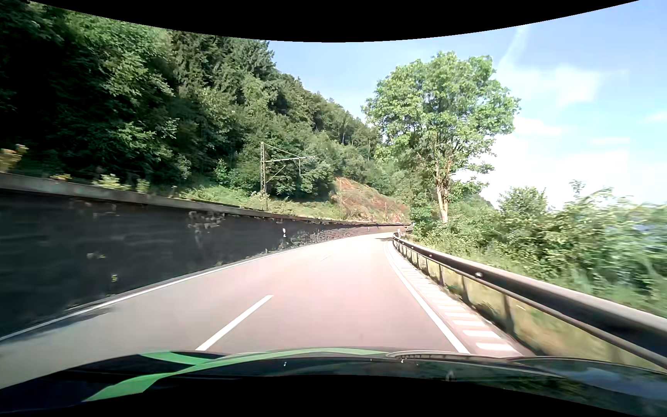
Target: Follow the waypoints while adhering to traffic rules and regulations
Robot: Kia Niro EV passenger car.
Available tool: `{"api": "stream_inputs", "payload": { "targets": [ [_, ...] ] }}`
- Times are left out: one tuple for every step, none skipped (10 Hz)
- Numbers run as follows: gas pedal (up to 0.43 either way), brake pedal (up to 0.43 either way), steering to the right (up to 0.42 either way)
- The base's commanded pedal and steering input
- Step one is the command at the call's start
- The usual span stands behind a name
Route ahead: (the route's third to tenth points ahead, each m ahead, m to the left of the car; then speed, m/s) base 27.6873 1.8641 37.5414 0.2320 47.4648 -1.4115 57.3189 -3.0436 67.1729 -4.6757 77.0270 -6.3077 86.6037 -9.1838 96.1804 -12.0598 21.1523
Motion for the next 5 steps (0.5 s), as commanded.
{"api": "stream_inputs", "payload": {
  "targets": [
    [0.22,0.0,0.016],
    [0.228,0.0,0.016],
    [0.24,0.0,0.016],
    [0.24,0.0,0.016],
    [0.22,0.0,0.016]
  ]
}}
